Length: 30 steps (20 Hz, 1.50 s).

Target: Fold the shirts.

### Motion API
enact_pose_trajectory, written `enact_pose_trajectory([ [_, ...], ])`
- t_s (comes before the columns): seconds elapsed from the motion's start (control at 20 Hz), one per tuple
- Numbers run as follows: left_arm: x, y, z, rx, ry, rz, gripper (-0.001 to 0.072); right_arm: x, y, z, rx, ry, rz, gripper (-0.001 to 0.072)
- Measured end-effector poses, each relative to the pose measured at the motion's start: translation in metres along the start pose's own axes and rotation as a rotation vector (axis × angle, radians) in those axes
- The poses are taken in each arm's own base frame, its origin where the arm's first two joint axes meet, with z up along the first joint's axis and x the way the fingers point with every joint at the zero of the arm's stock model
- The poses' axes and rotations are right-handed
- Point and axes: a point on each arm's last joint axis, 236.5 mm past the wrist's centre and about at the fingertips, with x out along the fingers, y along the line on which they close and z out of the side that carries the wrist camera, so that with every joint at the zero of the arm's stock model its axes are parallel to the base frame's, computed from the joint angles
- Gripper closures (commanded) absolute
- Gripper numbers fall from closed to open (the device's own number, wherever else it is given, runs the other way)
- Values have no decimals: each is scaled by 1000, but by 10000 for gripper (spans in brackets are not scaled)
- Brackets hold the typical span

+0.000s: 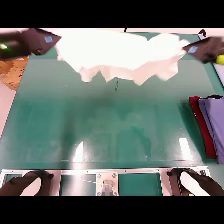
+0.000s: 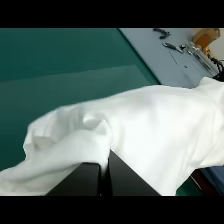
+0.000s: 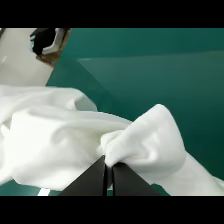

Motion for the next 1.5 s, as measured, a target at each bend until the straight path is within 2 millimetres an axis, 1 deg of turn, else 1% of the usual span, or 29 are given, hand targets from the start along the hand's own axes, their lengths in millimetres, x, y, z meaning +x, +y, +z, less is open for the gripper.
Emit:
enact_pose_trajectory([
  [0.1, -8, -9, 0, 14, 27, -3, 682, -25, 21, 7, -51, -45, -14, 700],
  [0.15, -10, -13, -3, 16, 50, -6, 682, -32, 29, 4, -66, -48, -17, 700],
  [0.25, -13, -19, -15, 11, 107, -22, 682, -40, 36, -9, -69, -28, -21, 700],
  [0.35, -11, -20, -38, -17, 182, -38, 681, -36, 27, -36, -26, 25, -24, 700],
  [0.4, -7, -19, -54, -41, 227, -50, 682, -30, 18, -52, 10, 59, -27, 700],
  [0.45, -2, -16, -70, -69, 267, -58, 682, -22, 6, -73, 59, 103, -29, 700],
  [0.55, 12, -7, -112, -141, 358, -67, 681, -4, -22, -120, 175, 195, -37, 699],
  [0.65, 27, 8, -163, -222, 436, -53, 681, 14, -52, -171, 289, 269, -55, 699],
  [0.75, 38, 28, -209, -292, 482, -9, 682, 29, -82, -221, 394, 322, -89, 699],
  [0.85, 46, 55, -252, -359, 492, 66, 681, 40, -108, -261, 475, 357, -129, 699],
  [0.95, 49, 79, -278, -395, 474, 143, 681, 50, -127, -285, 528, 370, -156, 699],
  [1.0, 49, 89, -287, -405, 459, 178, 681, 55, -135, -292, 548, 371, -164, 698],
  [1.05, 50, 98, -291, -408, 440, 206, 681, 59, -141, -295, 563, 368, -167, 683],
  [1.1, 51, 104, -294, -410, 425, 228, 681, 64, -146, -296, 576, 365, -166, 626],
  [1.15, 51, 110, -296, -408, 413, 246, 681, 67, -151, -296, 577, 365, -166, 627],
  [1.2, 51, 115, -296, -406, 401, 262, 681, 70, -155, -293, 577, 356, -169, 635],
  [1.3, 50, 119, -299, -405, 396, 275, 680, 74, -153, -284, 563, 357, -145, 630],
  [1.35, 50, 119, -301, -403, 398, 276, 679, 75, -151, -278, 550, 357, -131, 590],
  [1.4, 50, 120, -303, -403, 400, 278, 507, 75, -148, -272, 538, 360, -115, 473],
  [1.45, 49, 120, -304, -402, 403, 277, 320, 74, -143, -269, 526, 369, -96, 436],
  [1.5, 49, 119, -305, -403, 409, 275, 311, 73, -139, -267, 514, 380, -83, 436],
])
